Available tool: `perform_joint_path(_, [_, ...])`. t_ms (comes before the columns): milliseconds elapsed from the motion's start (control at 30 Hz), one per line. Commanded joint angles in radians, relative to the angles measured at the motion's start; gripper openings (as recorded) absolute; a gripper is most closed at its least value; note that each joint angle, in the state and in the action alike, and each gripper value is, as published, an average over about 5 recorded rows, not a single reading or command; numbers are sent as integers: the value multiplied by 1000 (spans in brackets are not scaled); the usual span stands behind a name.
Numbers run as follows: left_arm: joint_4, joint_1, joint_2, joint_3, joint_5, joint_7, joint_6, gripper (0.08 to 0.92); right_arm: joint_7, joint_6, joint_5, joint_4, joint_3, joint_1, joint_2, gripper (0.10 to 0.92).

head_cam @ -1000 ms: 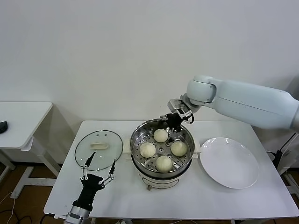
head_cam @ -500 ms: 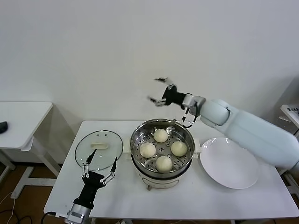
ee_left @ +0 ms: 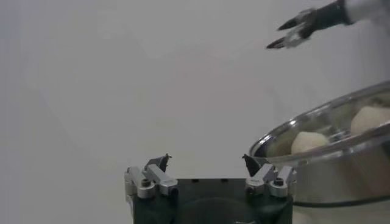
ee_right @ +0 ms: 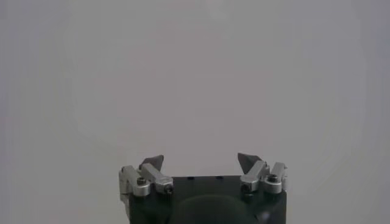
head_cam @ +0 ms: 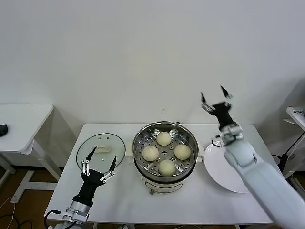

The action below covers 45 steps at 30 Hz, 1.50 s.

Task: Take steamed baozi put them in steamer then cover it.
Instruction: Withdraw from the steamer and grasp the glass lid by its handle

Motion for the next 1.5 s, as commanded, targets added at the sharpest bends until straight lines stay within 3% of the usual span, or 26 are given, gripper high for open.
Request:
perform_joint_path(33, [165, -82, 56, -56, 563, -79, 94, 823, 33, 77, -56, 41, 415, -533, 151, 823])
perform_joint_path(167, [295, -130, 86, -65, 774, -86, 122, 823, 2, 87, -59, 49, 434, -576, 187, 823])
perform_joint_path(433, [472, -270, 98, -35, 917, -113, 159, 823, -19, 95, -77, 67, 446, -620, 225, 823])
perform_joint_path(833, [563, -388, 56, 19, 949, -144, 177, 823, -17, 93, -109, 55, 452, -624, 246, 823])
perform_joint_path(1500, [655, -487, -2, 85, 899, -80, 278, 823, -12, 92, -135, 38, 455, -620, 263, 823])
